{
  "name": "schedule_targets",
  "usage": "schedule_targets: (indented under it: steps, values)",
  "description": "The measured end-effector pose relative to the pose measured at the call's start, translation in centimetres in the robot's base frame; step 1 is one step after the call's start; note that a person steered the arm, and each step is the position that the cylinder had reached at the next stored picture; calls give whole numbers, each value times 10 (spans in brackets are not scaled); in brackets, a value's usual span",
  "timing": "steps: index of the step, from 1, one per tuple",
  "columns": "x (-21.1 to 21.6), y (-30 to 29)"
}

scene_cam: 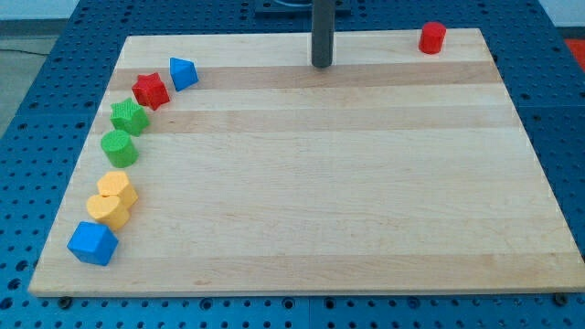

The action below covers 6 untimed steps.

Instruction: Push the blue cube towards the yellow heart

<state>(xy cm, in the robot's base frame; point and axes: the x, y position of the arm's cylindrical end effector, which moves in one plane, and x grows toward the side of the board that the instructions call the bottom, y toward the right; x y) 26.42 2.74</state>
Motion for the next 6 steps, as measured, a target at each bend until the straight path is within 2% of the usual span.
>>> schedule_targets:
  steps: [2, 4, 5, 6]
  values:
    - [-2, -24]
    - [-2, -156]
    - [25, -191]
    - [14, -201]
